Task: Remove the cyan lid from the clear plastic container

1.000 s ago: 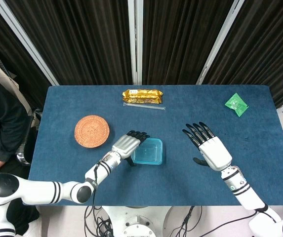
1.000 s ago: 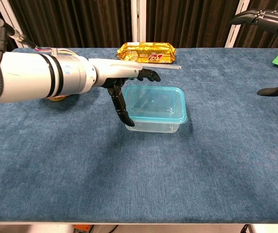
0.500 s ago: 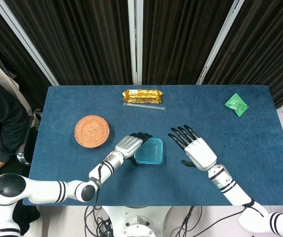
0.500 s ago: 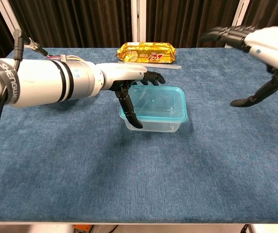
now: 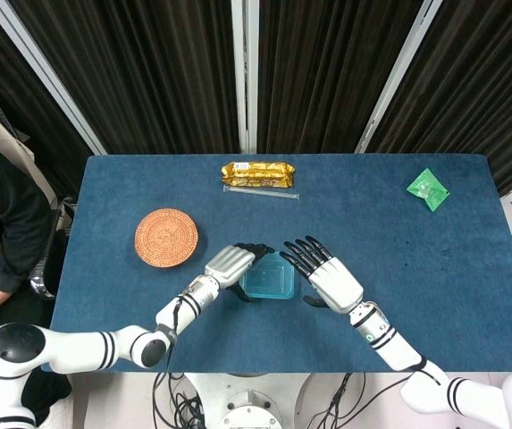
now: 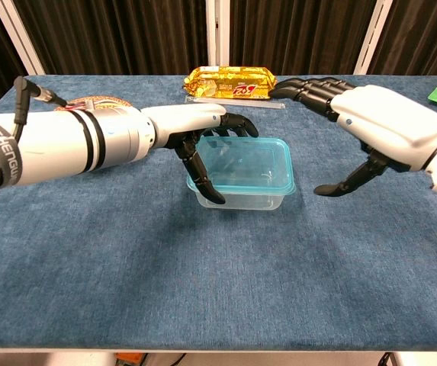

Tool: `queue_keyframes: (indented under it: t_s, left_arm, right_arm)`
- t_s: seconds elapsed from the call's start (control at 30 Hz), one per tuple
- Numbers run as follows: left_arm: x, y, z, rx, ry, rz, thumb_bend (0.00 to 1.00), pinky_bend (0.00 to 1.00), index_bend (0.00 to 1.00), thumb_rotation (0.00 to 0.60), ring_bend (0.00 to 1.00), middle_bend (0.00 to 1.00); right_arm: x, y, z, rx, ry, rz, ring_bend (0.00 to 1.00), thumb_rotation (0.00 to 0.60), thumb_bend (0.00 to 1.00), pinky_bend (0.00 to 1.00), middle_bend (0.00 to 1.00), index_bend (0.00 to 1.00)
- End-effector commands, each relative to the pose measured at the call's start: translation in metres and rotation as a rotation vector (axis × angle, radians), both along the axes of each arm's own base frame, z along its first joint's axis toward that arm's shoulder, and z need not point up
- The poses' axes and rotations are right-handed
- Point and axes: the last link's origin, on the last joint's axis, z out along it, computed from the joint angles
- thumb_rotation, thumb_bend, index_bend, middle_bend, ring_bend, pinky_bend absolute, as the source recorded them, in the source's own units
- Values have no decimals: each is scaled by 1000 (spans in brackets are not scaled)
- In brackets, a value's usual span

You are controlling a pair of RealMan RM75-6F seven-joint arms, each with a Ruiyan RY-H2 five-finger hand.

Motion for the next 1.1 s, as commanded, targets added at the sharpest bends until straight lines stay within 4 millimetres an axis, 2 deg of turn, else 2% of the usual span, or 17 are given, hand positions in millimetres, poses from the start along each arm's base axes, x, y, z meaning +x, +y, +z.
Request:
queue_keyframes:
  t_s: [0.03, 0.5, 1.1]
  left_arm:
    - [-3, -1, 0, 1, 0, -3, 0, 203, 201, 600, 193, 199]
    - [-2, 0, -2, -6, 23, -32, 0, 203, 187, 600, 193, 197]
    - [2, 0, 0, 5, 87, -72, 0, 203, 168, 600, 192, 189]
  right_arm:
    - [1, 1, -7, 17, -32, 16, 0, 600, 26, 0, 0, 0]
    - [5, -13, -12, 63, 7, 102, 0, 600, 26, 0, 0, 0]
    - [13, -19, -16, 64, 52, 217, 0, 600, 26, 0, 0, 0]
